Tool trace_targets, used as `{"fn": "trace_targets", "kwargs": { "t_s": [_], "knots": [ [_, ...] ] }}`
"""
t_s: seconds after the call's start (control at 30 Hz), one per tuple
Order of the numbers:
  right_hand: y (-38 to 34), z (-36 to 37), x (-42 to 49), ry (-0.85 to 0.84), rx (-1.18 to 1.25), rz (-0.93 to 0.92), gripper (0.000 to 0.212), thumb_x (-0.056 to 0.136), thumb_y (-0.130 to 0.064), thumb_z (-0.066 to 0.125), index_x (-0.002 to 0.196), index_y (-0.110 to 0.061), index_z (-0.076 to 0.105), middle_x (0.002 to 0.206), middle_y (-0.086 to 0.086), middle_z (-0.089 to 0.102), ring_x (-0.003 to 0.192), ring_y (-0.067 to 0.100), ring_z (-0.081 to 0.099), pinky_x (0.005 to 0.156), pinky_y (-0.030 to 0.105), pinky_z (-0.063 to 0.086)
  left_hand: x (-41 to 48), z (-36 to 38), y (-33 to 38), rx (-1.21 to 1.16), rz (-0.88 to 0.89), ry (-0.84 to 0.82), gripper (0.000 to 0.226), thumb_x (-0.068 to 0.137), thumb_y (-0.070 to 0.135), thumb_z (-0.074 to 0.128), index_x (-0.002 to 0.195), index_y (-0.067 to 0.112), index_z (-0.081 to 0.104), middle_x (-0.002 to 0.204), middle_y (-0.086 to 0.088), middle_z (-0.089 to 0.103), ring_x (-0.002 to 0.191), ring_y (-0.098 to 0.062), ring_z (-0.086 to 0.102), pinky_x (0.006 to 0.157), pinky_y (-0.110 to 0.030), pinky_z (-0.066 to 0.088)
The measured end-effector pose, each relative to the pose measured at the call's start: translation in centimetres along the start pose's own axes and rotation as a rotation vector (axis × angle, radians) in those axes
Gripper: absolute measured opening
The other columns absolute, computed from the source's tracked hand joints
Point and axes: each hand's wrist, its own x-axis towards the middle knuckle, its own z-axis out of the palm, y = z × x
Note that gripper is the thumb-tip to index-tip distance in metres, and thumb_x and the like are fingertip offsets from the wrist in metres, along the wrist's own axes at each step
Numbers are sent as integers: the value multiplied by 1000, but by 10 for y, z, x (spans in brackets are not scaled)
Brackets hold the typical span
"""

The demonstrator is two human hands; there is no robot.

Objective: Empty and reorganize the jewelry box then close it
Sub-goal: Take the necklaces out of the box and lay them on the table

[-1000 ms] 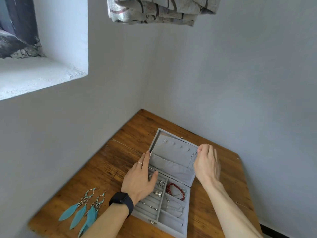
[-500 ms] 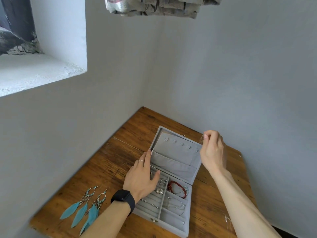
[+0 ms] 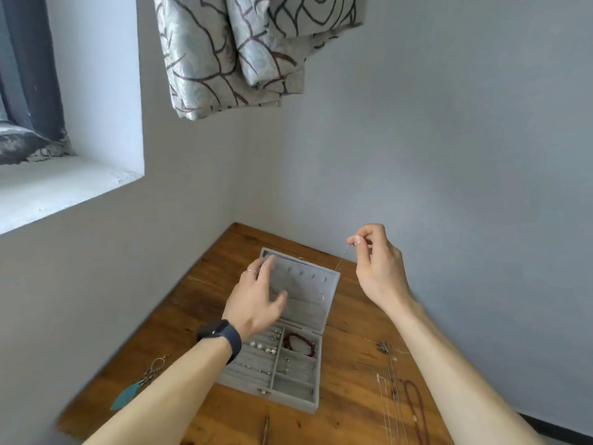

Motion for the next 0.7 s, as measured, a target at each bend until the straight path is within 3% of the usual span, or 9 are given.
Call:
{"fn": "trace_targets", "kwargs": {
  "t_s": [0.17,0.33,0.47,0.7],
  "knots": [
    [-28,-31,-25,-22,32,-2,10,102,-30,51,97,-38,46,101,-11,67,88,7,62,75,29,51,0,-44,75,-106,180,-16,62,88,58,58,143,33,44,141,7,53,130,-12,46,103,-30,41],
    [-53,-51,-65,-27,140,26,12,98,-25,59,93,-36,57,99,-16,66,89,-1,62,73,9,46,-23,-69,119,-176,303,-95,36,86,57,65,112,32,72,101,20,71,95,4,62,86,-16,48],
    [-67,-62,-96,-61,196,68,4,97,-22,62,96,-26,64,94,-12,70,91,2,65,77,17,51,-48,-72,128,-198,334,-148,22,87,49,71,94,30,78,90,17,74,83,5,65,76,-9,49],
    [-74,-69,-142,-159,367,181,4,94,-25,66,94,-29,65,95,-13,71,95,8,67,84,30,55,-86,-65,124,-236,330,-266,13,91,37,69,96,28,76,86,18,72,79,5,66,71,-10,52]
  ]
}}
